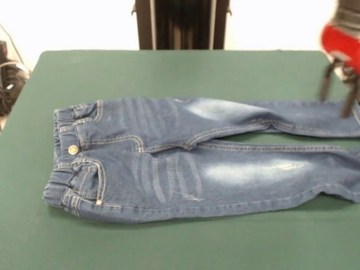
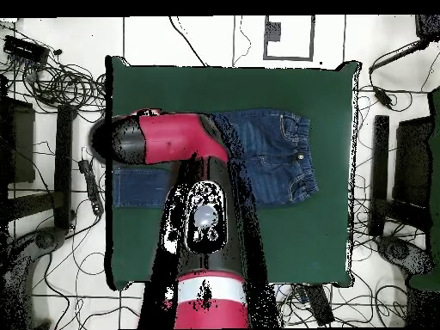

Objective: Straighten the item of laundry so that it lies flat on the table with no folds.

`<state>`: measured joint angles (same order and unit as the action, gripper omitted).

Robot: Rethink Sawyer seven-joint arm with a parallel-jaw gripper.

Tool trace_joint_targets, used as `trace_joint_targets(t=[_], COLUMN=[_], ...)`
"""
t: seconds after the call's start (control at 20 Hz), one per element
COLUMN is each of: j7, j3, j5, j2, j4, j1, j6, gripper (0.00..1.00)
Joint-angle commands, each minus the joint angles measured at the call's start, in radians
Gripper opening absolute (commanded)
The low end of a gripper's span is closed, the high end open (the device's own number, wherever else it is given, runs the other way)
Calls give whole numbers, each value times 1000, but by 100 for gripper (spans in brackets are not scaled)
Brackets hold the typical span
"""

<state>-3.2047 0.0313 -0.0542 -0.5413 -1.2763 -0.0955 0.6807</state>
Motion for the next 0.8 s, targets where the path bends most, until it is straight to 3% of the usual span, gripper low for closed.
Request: trace_joint_targets(t=[0.05,0.45,0.8], j7=[415,494,567], j3=[-179,-249,-321], j5=[-102,-216,-231], j2=[42,84,104], j4=[-127,-55,-8], j1=[134,286,376], j6=[-20,-4,63], gripper=[100,100,100])
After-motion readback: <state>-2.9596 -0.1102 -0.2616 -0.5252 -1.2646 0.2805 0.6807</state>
